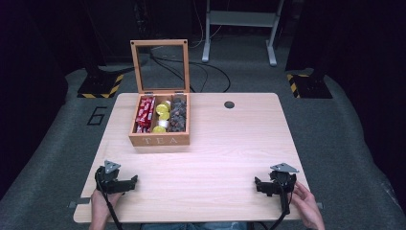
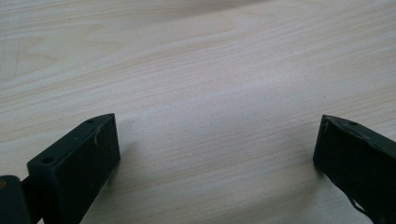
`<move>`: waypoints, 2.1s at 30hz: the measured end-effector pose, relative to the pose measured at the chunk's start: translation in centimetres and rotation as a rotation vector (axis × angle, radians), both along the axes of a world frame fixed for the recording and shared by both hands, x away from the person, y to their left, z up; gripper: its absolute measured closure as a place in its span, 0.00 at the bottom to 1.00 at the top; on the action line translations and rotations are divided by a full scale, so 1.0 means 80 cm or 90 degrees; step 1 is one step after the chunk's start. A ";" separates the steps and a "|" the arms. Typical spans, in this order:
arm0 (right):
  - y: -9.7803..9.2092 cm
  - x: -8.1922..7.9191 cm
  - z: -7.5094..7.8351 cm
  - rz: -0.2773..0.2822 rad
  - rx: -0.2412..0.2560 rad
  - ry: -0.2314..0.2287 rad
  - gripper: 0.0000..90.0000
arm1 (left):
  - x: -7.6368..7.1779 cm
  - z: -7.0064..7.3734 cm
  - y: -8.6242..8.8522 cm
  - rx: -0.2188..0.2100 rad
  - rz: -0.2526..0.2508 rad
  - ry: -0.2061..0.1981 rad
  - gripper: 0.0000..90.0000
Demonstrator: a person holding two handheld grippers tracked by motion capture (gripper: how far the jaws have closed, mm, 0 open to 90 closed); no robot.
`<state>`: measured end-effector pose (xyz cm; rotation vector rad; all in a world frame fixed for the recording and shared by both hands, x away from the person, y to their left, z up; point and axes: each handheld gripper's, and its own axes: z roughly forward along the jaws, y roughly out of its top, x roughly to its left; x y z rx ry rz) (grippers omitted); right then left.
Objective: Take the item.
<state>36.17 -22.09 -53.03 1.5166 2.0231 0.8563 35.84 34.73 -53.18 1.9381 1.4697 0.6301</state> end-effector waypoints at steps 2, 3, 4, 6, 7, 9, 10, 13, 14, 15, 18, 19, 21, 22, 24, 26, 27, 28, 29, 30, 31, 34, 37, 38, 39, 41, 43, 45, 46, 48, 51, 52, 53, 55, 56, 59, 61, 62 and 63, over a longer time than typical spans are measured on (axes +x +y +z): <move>0.001 -0.001 0.000 -0.004 -0.001 0.000 0.00 | 0.000 0.000 0.000 0.000 -0.001 -0.001 0.00; 0.003 -0.002 0.000 -0.014 0.002 0.000 0.00 | 0.000 0.000 0.000 0.000 0.000 0.000 0.00; 0.003 -0.002 0.000 -0.014 0.002 0.000 0.00 | 0.000 0.000 0.000 0.000 0.000 0.000 0.00; 0.003 -0.002 0.000 -0.014 0.002 0.000 0.00 | 0.000 0.000 0.000 0.000 0.000 -0.001 0.00; 0.003 -0.002 0.000 -0.014 0.002 0.000 0.00 | 0.000 0.000 0.000 0.001 -0.001 0.003 0.00; 0.003 -0.002 0.000 -0.014 0.002 0.001 0.00 | 0.000 0.000 0.000 0.001 -0.001 0.003 0.00; 0.003 -0.002 0.000 -0.014 0.002 0.001 0.00 | 0.000 0.000 0.000 0.001 -0.001 0.003 0.00; 0.003 -0.002 0.000 -0.013 0.001 0.000 0.00 | 0.000 0.000 -0.001 -0.002 0.001 0.001 0.00; 0.003 -0.001 0.000 -0.011 0.001 -0.001 0.00 | 0.000 0.000 -0.001 -0.004 0.004 0.000 0.00; 0.003 -0.002 0.000 -0.012 0.001 0.001 0.00 | 0.000 0.000 -0.001 -0.004 0.003 0.000 0.00; -0.001 -0.001 0.000 0.014 0.001 0.000 0.00 | 0.000 0.000 -0.001 -0.004 0.004 0.000 0.00; -0.002 -0.002 0.000 0.020 -0.001 -0.002 0.00 | 0.000 0.000 -0.001 -0.005 0.005 -0.002 0.00; -0.005 -0.001 0.000 0.031 -0.003 -0.001 0.00 | 0.000 0.000 -0.002 0.001 0.006 -0.006 0.01; -0.004 -0.001 0.000 0.030 0.000 -0.001 0.00 | -0.001 0.000 -0.002 0.000 0.005 -0.002 0.01; -0.004 -0.001 0.000 0.035 -0.006 -0.006 0.00 | -0.001 0.000 -0.003 0.003 0.006 -0.006 0.01; -0.002 0.000 0.000 0.034 -0.003 -0.007 0.00 | -0.001 0.000 -0.003 0.007 -0.001 -0.009 0.01; -0.002 0.001 0.000 0.036 -0.004 -0.005 0.00 | -0.001 0.000 -0.004 0.007 0.000 -0.013 0.01; -0.004 0.002 0.000 0.040 -0.001 0.000 0.00 | -0.001 0.000 -0.004 0.008 -0.001 -0.013 0.01; -0.003 0.002 0.000 0.038 0.000 -0.001 0.00 | -0.001 0.001 -0.007 0.013 -0.008 -0.012 0.01; -0.003 0.002 0.000 0.038 0.000 -0.001 0.00 | -0.001 0.001 -0.007 0.013 -0.008 -0.012 0.01; -0.003 0.003 0.000 0.041 -0.003 -0.004 0.00 | -0.001 0.002 -0.009 0.019 -0.014 -0.011 0.01; -0.003 0.003 0.000 0.040 -0.003 -0.001 0.00 | -0.001 0.005 -0.011 0.011 -0.020 -0.008 0.01; -0.003 0.003 0.000 0.039 -0.004 -0.002 0.00 | 0.001 0.009 -0.012 0.011 -0.026 -0.018 0.01; -0.003 0.003 0.000 0.039 -0.003 0.000 0.00 | 0.002 0.011 -0.012 0.009 -0.028 -0.016 0.02; -0.002 0.002 0.000 0.034 -0.005 -0.002 0.00 | 0.005 0.014 -0.011 0.011 -0.033 -0.016 0.02; -0.002 0.002 0.000 0.027 -0.011 -0.007 0.00 | 0.007 0.015 -0.010 0.011 -0.035 -0.015 0.02; -0.002 0.001 0.001 0.027 -0.012 -0.009 0.00 | 0.011 0.019 -0.008 0.005 -0.036 -0.019 0.03; -0.002 0.002 0.000 0.025 -0.009 -0.006 0.00 | 0.016 0.028 -0.006 0.003 -0.040 -0.022 0.03; -0.002 0.002 0.000 0.025 -0.009 -0.006 0.00 | 0.016 0.028 -0.006 0.003 -0.040 -0.022 0.03; -0.003 0.002 0.000 0.025 -0.005 -0.004 0.00 | 0.019 0.034 -0.006 -0.003 -0.044 -0.031 0.03; -0.003 0.003 0.000 0.023 -0.003 -0.004 0.00 | 0.024 0.044 -0.006 -0.009 -0.046 -0.033 0.04; -0.003 0.003 0.000 0.023 -0.003 -0.004 0.00 | 0.026 0.046 -0.007 -0.009 -0.048 -0.033 0.04; -0.003 0.003 0.000 0.023 -0.003 -0.004 0.00 | 0.028 0.049 -0.008 -0.008 -0.051 -0.029 0.04; -0.003 0.003 0.000 0.023 -0.003 -0.004 0.00 | 0.031 0.054 -0.011 -0.004 -0.057 -0.029 0.04; -0.003 0.003 0.000 0.024 -0.003 -0.003 0.00 | 0.033 0.055 -0.012 -0.009 -0.056 -0.034 0.04; -0.003 0.003 0.000 0.024 -0.003 -0.003 0.00 | 0.040 0.062 -0.017 -0.014 -0.064 -0.035 0.04; -0.003 0.003 0.000 0.024 -0.003 -0.003 0.00 | 0.045 0.067 -0.020 -0.015 -0.068 -0.036 0.04; -0.003 0.003 0.000 0.024 -0.003 -0.003 0.00 | 0.047 0.069 -0.022 -0.016 -0.068 -0.041 0.04; -0.003 0.003 0.000 0.023 -0.003 -0.003 0.00 | 0.049 0.072 -0.023 -0.015 -0.071 -0.040 0.04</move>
